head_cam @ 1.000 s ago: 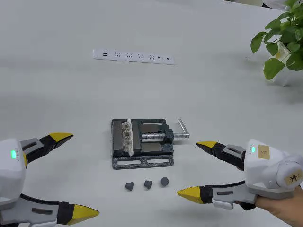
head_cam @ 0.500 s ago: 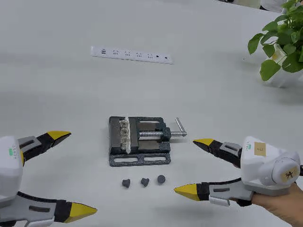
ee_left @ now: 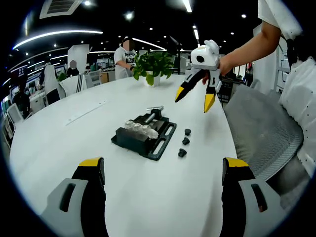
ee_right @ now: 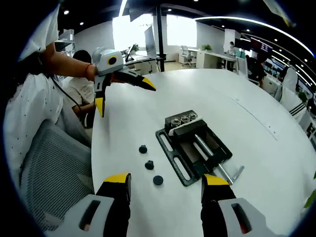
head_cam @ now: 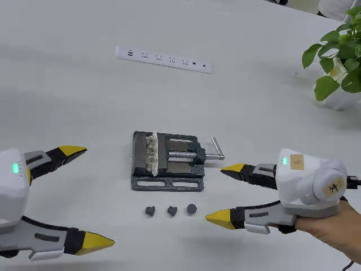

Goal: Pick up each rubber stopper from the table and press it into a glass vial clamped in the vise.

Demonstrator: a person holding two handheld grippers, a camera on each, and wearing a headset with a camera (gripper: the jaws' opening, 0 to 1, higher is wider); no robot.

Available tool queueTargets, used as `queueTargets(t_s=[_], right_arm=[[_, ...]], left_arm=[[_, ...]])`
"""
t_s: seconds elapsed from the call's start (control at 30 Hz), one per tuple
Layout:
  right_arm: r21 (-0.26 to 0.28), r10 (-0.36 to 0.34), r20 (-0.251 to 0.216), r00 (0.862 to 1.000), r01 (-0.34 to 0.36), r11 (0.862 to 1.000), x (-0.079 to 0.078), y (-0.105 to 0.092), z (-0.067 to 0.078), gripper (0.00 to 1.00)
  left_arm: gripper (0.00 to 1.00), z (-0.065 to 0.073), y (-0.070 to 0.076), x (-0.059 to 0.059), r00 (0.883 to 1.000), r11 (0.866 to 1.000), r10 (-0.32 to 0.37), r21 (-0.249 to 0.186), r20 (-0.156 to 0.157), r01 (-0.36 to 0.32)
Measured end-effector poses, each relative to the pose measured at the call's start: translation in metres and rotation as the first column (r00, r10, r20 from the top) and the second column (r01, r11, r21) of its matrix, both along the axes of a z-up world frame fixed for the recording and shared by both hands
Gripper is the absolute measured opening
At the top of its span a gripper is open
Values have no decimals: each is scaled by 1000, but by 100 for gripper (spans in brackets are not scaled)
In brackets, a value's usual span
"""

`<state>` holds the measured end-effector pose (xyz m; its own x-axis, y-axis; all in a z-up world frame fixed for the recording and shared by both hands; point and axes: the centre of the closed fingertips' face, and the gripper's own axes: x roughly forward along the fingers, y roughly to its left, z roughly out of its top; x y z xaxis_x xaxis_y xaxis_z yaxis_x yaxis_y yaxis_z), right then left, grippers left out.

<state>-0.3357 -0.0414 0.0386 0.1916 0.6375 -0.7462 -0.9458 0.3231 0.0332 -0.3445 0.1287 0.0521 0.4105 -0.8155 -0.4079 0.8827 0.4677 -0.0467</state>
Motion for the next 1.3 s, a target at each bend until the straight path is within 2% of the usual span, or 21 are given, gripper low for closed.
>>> queueTargets(t_s=[0.07, 0.13, 0.33, 0.43, 0.57, 0.73, 0.8, 0.93, 1.07, 1.17, 1.3], right_arm=[[-58, 30, -37, 999, -32, 998, -4, 0, -5, 50], [-104, 63, -54, 997, -68, 992, -6, 2, -9, 46], [-158, 121, -78, 990, -132, 979, -9, 16, -16, 36], [-214, 162, -88, 983, -177, 961, -13, 17, -22, 30], [-244, 199, -96, 975, -217, 945, -10, 16, -29, 27], [-295, 209, -108, 972, -232, 927, -10, 17, -37, 21], [-321, 232, -106, 967, -254, 912, -9, 16, -41, 18], [-338, 251, -121, 960, -277, 899, -9, 19, -48, 16], [-378, 291, -137, 947, -321, 868, -12, 17, -59, 16], [-403, 321, -135, 937, -348, 846, -13, 17, -61, 14], [-409, 330, -144, 933, -359, 839, -15, 18, -61, 13]], left_arm=[[99, 1, 0, 0, 1000, 1000, 2, -2, 4, -2], [99, 2, 0, 0, 1000, 1000, 4, -5, 8, -3], [99, 3, -1, 0, 1000, 1000, 7, -15, 14, -7], [99, 3, -1, 0, 1000, 1000, 12, -21, 16, -11], [99, 4, -2, 0, 1000, 999, 18, -34, 18, -18], [99, 5, -3, -1, 1000, 999, 22, -47, 19, -21], [99, 4, -3, -1, 1000, 999, 24, -49, 18, -23], [99, 4, -2, -1, 999, 998, 28, -53, 18, -27], [99, 4, -2, -2, 999, 998, 30, -57, 16, -29], [99, 5, -2, -1, 999, 997, 34, -63, 16, -33], [99, 5, -1, 0, 999, 997, 37, -65, 16, -36]])
